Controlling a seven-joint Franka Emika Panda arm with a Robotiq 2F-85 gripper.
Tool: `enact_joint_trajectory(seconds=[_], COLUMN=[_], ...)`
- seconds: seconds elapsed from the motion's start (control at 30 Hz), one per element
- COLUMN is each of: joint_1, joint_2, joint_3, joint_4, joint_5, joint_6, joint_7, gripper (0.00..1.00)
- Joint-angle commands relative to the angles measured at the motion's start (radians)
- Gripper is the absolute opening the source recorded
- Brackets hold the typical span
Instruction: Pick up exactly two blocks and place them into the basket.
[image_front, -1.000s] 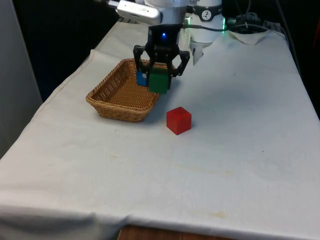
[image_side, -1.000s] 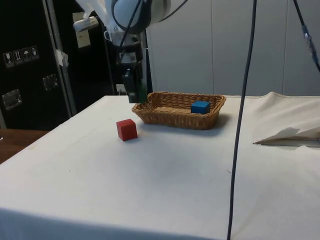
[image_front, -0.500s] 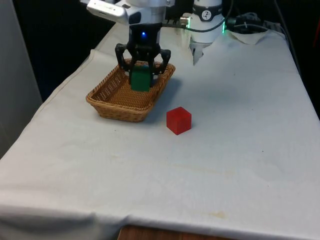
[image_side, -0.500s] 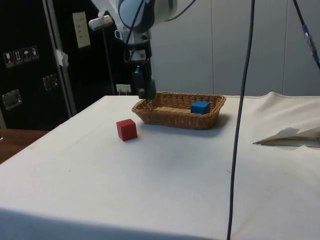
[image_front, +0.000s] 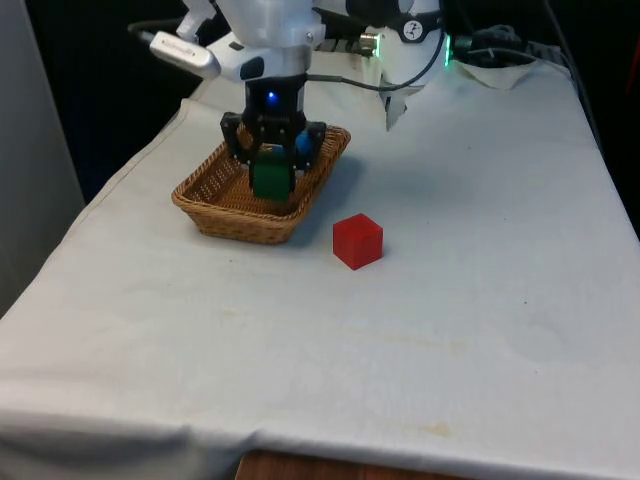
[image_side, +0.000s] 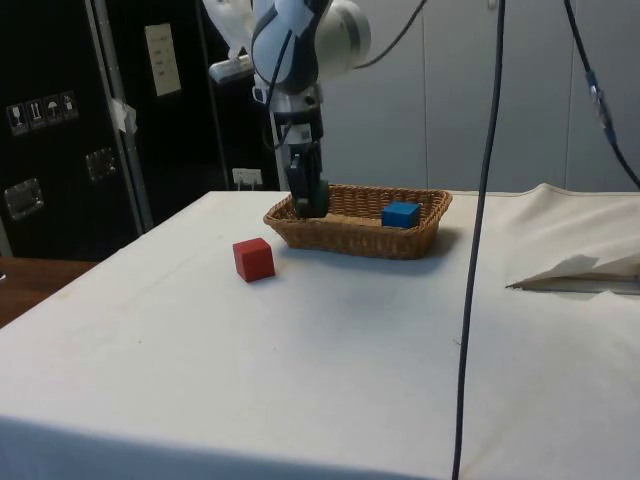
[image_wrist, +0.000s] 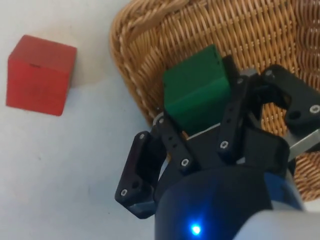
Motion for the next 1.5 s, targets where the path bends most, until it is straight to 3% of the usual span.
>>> enact_joint_trajectory(seconds=[0.0,0.1,0.13,0.17,0.2,0.37,0.43,0.47,0.63,0.67,0.73,1.07,1.27,1.3,1.47], joint_1=[-0.008,-0.01,-0.001,-0.01,-0.011,-0.007,-0.001,-0.006,-0.006,-0.005,-0.005,-0.001,0.008,0.001,0.025], joint_2=[0.002,0.013,0.015,0.016,0.019,0.031,0.034,0.032,0.032,0.033,0.033,0.027,-0.054,-0.051,-0.11], joint_3=[0.009,0.011,0.0,0.011,0.011,0.006,-0.001,0.005,0.004,0.004,0.003,-0.005,-0.024,-0.016,-0.025], joint_4=[-0.006,-0.013,-0.009,-0.015,-0.018,-0.026,-0.022,-0.027,-0.029,-0.029,-0.03,-0.027,-0.062,-0.058,-0.089], joint_5=[0.013,0.024,0.013,0.029,0.034,0.051,0.042,0.05,0.05,0.05,0.049,0.042,0.029,0.037,0.015], joint_6=[0.016,0.028,0.015,0.033,0.037,0.051,0.041,0.052,0.053,0.053,0.053,0.041,0.009,0.012,0.0], joint_7=[-0.012,-0.019,-0.008,-0.022,-0.026,-0.037,-0.028,-0.037,-0.036,-0.035,-0.035,-0.028,-0.022,-0.029,0.002], gripper=[0.0,0.0,0.0,0.0,0.0,0.02,0.16,0.16,0.65,0.85,1.0,1.0,1.0,1.0,1.0])
